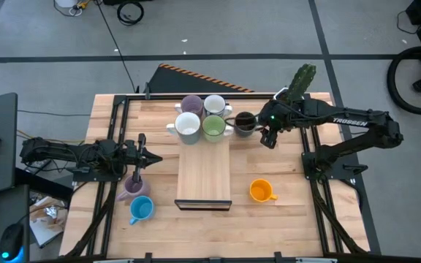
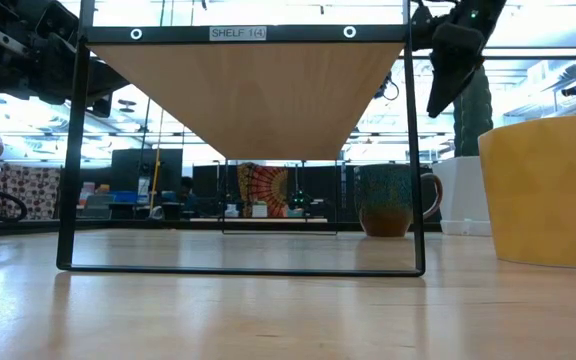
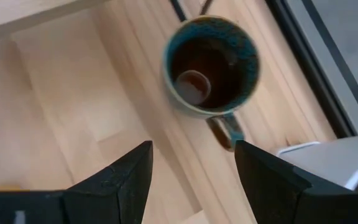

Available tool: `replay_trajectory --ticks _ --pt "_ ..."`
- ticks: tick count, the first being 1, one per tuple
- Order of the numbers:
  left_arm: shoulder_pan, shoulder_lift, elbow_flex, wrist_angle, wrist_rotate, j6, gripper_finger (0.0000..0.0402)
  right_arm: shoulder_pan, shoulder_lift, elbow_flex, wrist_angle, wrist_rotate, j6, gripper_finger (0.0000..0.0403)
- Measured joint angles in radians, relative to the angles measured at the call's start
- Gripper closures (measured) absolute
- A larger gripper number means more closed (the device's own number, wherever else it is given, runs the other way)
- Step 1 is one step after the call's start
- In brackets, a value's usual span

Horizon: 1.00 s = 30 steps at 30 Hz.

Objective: Place coffee mugs
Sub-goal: Put the brown patterned mug on the shelf

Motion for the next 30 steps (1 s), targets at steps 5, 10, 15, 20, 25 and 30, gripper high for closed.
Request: replay_trajectory --ticks 5,10,15,20,25,30 --pt "0.0 0.0 0.0 0.0 0.0 0.0 0.0379 -0.048 0.0 0.0 -0.012 -0.018 -0.023 0.0171" --pt "0.0 0.0 0.0 0.0 0.0 0.0 0.0379 -0.077 0.001 -0.056 0.017 -0.037 -0.081 0.0176" --pt "0.0 0.0 0.0 0.0 0.0 0.0 0.0379 -0.131 0.011 -0.12 0.081 -0.081 -0.201 0.018" --pt "0.0 0.0 0.0 0.0 0.0 0.0 0.0379 -0.203 0.071 -0.108 0.1 -0.122 -0.321 0.018" --pt "0.0 0.0 0.0 0.0 0.0 0.0 0.0379 -0.27 0.157 -0.084 0.116 -0.126 -0.441 0.0176" --pt "0.0 0.0 0.0 0.0 0.0 0.0 0.0379 -0.316 0.244 -0.057 0.128 -0.181 -0.513 0.0176"
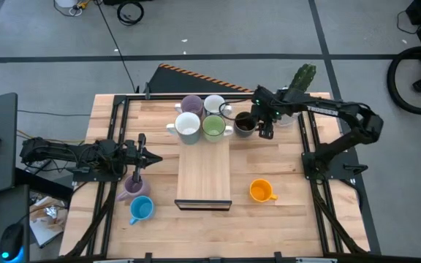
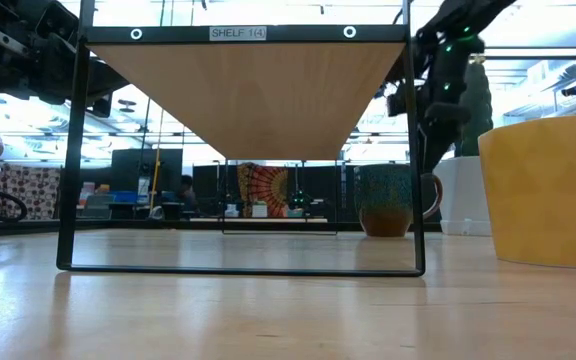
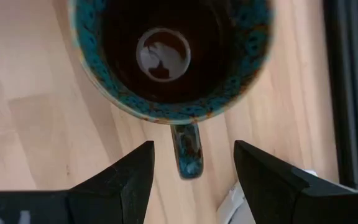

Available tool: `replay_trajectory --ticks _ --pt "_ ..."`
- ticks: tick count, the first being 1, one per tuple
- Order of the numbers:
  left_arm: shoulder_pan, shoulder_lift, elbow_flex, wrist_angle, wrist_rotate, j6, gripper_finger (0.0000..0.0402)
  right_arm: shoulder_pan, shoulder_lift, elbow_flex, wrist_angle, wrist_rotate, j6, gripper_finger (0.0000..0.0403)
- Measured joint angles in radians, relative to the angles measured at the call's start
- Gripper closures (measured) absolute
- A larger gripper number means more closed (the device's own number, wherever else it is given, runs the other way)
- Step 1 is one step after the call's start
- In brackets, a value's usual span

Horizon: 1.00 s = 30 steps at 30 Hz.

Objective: Place coffee mugs
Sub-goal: Put the brown patterned mug on the shelf

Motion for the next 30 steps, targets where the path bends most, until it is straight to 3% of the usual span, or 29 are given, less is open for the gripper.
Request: replay_trajectory --ticks 7,14,30 --pt "0.0 0.0 0.0 0.0 0.0 0.0 0.0379 -0.018 0.109 0.01 0.018 -0.034 -0.054 0.0181" --pt "0.0 0.0 0.0 0.0 0.0 0.0 0.0379 -0.017 0.181 0.01 0.031 -0.036 -0.062 0.0223" --pt "0.0 0.0 0.0 0.0 0.0 0.0 0.0379 -0.023 0.15 0.009 0.032 -0.038 -0.062 0.0309"
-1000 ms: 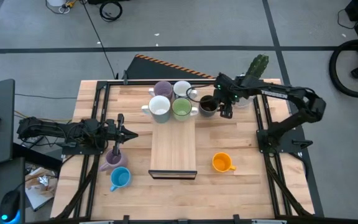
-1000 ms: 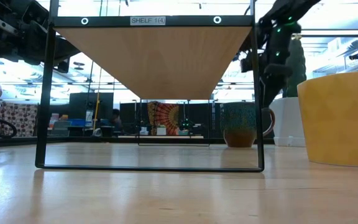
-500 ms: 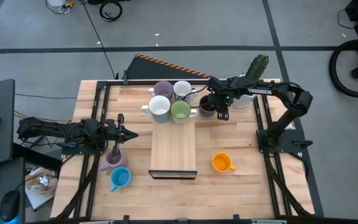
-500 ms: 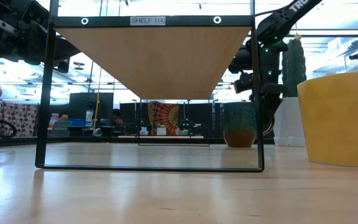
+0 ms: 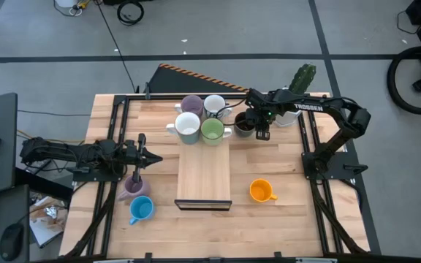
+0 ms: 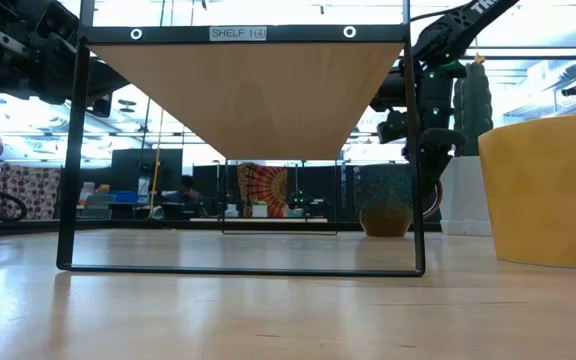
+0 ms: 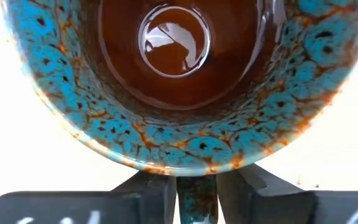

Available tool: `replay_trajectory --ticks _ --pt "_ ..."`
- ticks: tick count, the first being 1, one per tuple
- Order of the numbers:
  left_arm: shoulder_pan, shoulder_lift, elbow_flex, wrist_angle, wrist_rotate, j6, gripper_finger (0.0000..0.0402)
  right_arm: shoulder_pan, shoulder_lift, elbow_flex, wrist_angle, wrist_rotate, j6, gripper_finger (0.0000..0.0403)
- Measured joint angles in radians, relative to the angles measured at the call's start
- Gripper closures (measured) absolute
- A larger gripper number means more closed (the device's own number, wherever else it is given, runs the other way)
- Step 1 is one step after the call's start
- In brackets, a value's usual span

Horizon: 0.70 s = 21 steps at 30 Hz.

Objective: Place coffee mugs
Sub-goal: Put the brown patterned mug on the shelf

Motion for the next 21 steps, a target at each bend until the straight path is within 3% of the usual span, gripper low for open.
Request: replay_trajectory --ticks 5,21 --pt "0.0 0.0 0.0 0.0 0.0 0.0 0.0379 0.0 0.0 0.0 -0.028 -0.005 0.001 0.0347" --pt "0.0 0.0 0.0 0.0 0.0 0.0 0.0379 0.0 -0.005 0.0 -0.143 0.063 0.066 0.0347"
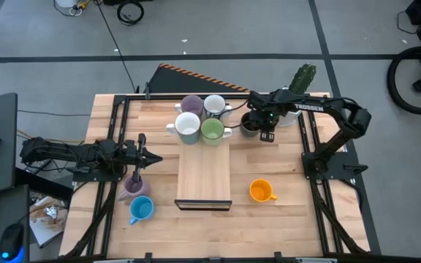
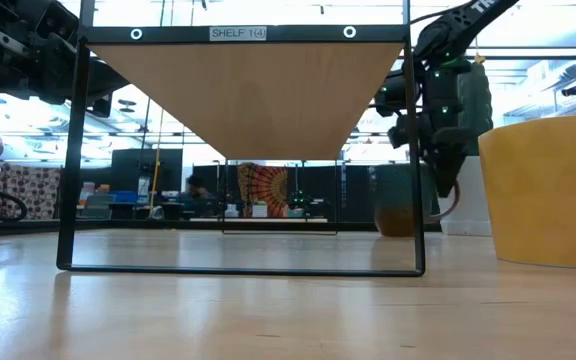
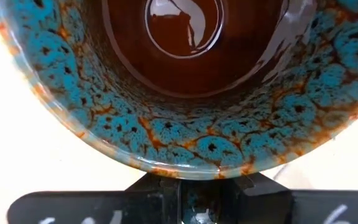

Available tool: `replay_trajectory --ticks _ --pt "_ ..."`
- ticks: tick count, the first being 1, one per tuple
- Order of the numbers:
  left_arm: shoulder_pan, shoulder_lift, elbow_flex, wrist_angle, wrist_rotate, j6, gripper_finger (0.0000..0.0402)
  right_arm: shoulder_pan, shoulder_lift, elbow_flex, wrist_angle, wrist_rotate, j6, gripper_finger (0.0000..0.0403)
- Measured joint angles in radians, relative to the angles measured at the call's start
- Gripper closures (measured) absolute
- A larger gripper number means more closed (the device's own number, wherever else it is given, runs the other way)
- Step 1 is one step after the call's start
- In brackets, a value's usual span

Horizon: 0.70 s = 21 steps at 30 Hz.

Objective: Place coffee mugs
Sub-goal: Put the brown patterned mug on the shelf

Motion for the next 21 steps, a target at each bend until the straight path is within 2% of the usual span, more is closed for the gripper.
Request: replay_trajectory --ticks 15,21 --pt "0.0 0.0 0.0 0.0 0.0 0.0 0.0379 0.024 -0.202 -0.003 -0.144 0.021 0.115 0.0349" --pt "0.0 0.0 0.0 0.0 0.0 0.0 0.0379 0.036 -0.223 -0.003 -0.155 -0.002 0.133 0.0349"
